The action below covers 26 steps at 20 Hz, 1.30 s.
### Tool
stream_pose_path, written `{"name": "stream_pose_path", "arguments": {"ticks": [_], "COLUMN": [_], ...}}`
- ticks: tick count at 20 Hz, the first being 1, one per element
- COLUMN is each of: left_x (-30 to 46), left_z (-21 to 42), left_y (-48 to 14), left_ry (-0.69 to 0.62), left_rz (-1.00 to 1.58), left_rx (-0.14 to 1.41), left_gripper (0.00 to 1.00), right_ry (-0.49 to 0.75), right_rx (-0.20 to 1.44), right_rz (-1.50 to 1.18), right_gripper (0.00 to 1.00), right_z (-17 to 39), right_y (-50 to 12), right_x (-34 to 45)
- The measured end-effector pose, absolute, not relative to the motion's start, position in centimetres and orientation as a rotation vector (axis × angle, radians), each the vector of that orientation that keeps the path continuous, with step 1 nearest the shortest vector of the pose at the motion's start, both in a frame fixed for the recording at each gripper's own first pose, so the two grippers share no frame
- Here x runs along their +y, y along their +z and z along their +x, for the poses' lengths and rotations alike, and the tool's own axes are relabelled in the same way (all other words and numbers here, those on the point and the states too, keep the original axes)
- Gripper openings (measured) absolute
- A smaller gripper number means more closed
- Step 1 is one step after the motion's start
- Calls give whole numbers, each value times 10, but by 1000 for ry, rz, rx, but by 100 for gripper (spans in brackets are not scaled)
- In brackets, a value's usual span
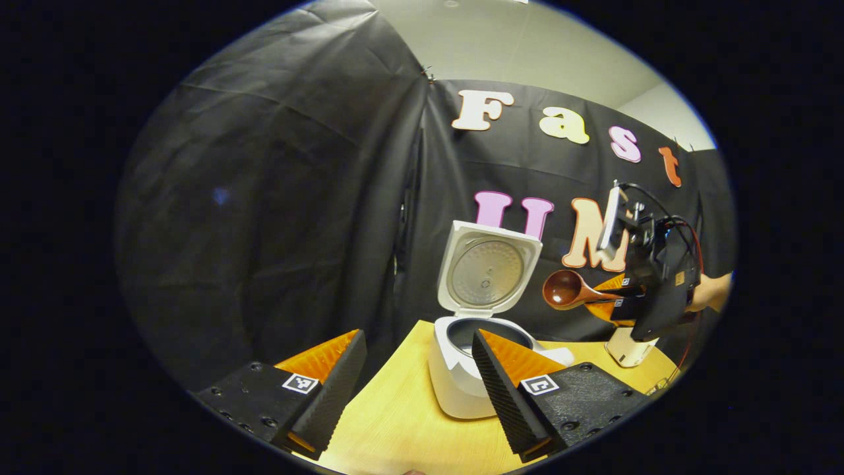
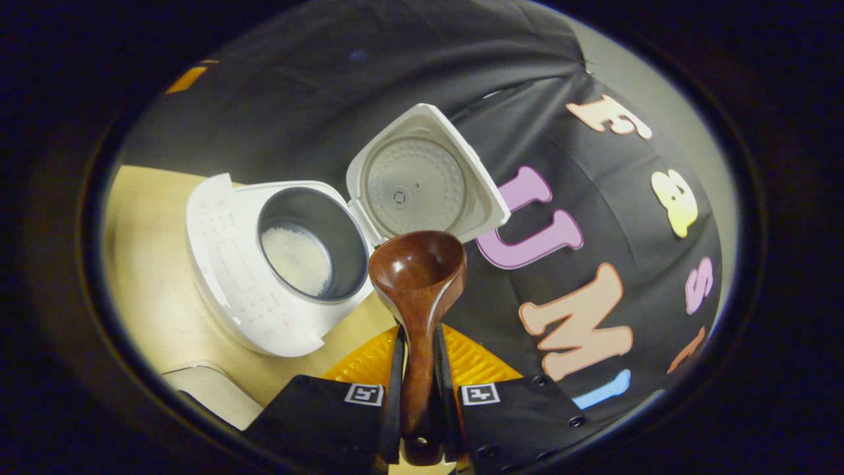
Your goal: Close the left gripper, press the button to open the rice cooker; take a wooden spoon from the chopstick holder with the right hand, scoop a spoonful of rice and pour it into the rice cooker, then put the wooden spoon back into the chopstick holder.
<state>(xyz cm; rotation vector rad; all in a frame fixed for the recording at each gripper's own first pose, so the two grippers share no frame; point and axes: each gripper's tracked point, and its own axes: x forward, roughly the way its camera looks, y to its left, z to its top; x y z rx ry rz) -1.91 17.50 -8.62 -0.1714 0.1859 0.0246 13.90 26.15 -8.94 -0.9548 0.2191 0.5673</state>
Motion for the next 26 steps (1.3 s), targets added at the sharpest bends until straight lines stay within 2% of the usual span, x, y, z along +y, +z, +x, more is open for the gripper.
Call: {"name": "stream_pose_path", "arguments": {"ticks": [1,2,6,13,14,16,21,24,26], "left_x": [165,154,99,-9,-22,-43,-83,-95,-98], "left_z": [-14,-10,6,22,22,22,18,14,12], "left_y": [-83,-80,-74,-63,-62,-59,-57,-57,-58], "left_ry": [7,-13,-108,-291,-311,-342,-387,-392,-386], "left_rz": [-168,-168,-177,-176,-168,-159,-152,-148,-146], "left_rx": [181,179,175,176,174,172,178,179,182], "left_gripper": [95,92,93,95,95,95,95,92,95], "right_ry": [560,552,484,349,335,314,302,326,362], "right_rx": [243,268,343,485,504,551,676,768,820], "right_rz": [-913,-878,-801,-759,-765,-770,-826,-869,-918], "right_gripper": [28,29,28,27,30,27,28,29,29], "right_z": [133,126,96,44,37,22,-17,-38,-50], "right_y": [-87,-83,-75,-94,-97,-107,-134,-158,-174], "right_x": [246,227,148,12,-4,-35,-105,-136,-148]}}
